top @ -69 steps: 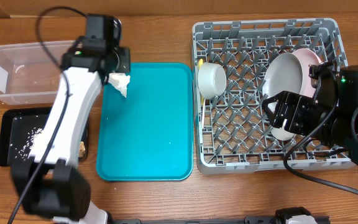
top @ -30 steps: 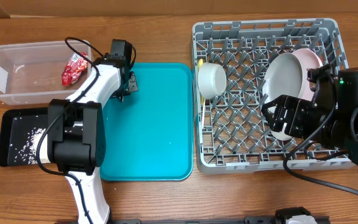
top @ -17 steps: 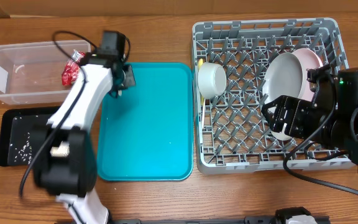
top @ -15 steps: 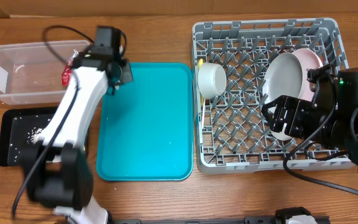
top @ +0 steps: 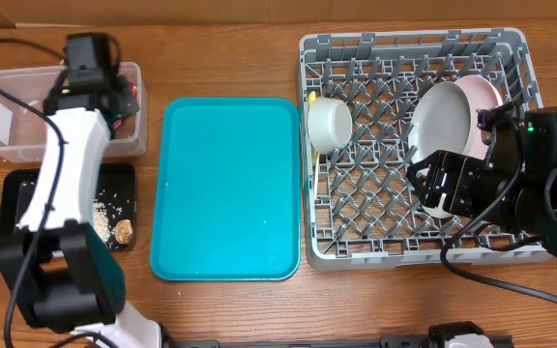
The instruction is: Sort waste into correct bins and load items into the dishwasher rack
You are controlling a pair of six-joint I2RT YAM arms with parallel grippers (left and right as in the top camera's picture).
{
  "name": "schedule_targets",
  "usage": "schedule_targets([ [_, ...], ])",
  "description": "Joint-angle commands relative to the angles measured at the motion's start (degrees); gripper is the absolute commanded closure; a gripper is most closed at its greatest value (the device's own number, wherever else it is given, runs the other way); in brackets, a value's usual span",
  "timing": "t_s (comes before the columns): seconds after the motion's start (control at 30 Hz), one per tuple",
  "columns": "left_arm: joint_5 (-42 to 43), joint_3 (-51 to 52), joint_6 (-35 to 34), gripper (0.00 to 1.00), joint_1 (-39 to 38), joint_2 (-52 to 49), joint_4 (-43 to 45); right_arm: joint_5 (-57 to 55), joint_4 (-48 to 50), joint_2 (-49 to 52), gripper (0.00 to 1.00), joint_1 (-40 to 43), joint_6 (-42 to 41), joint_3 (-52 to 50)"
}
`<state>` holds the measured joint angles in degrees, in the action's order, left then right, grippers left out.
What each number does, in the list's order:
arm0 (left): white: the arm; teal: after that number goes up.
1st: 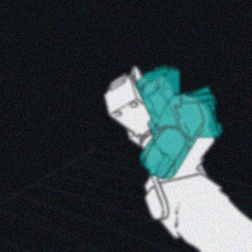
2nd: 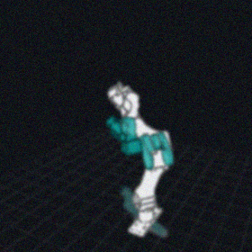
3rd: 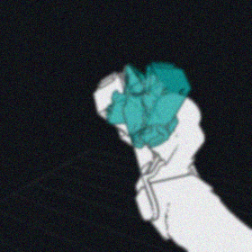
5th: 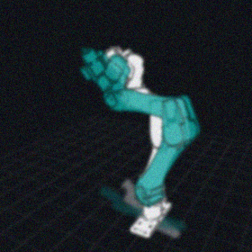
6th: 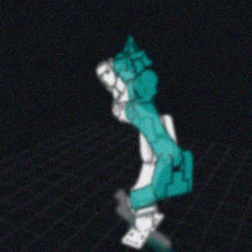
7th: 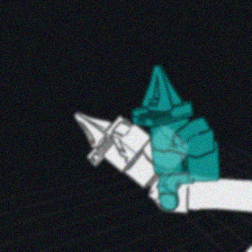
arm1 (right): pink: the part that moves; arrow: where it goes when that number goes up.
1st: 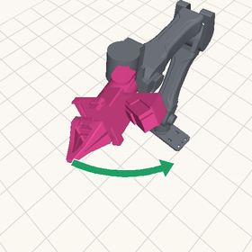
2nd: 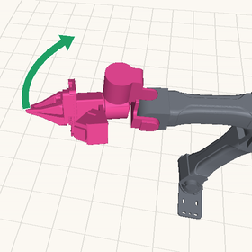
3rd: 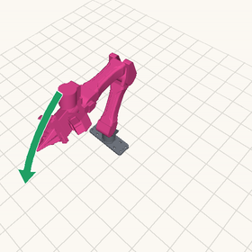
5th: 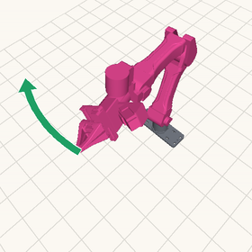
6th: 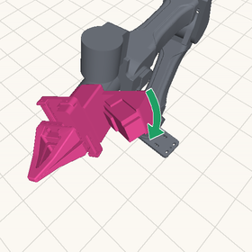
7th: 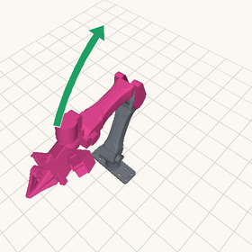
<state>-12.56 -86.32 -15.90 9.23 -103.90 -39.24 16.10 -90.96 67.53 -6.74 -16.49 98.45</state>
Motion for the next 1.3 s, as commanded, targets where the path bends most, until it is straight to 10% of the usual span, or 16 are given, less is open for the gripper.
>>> schedule_targets([
  [0.0, 9.9, -1.7, 0.6, 0.40, 1.6, 2.6, -0.3, -0.2, 0.7, 0.0, 0.16, 0.1, 0.2, 0.2],
  [0.53, 21.8, -14.7, 14.2, 0.32, -15.2, 27.0, -27.9, -0.2, 10.8, -9.5, 0.00, 0.1, 0.2, 0.3],
  [0.6, 21.6, -14.7, 14.2, 0.00, -19.1, 30.2, -29.1, -0.2, 11.1, -10.4, 0.00, 0.1, 0.2, 0.3],
  [1.27, 21.4, -14.7, 14.0, 0.00, -26.0, 32.1, -29.8, -2.9, 6.5, -10.5, 0.00, 0.1, 2.7, 0.3],
])
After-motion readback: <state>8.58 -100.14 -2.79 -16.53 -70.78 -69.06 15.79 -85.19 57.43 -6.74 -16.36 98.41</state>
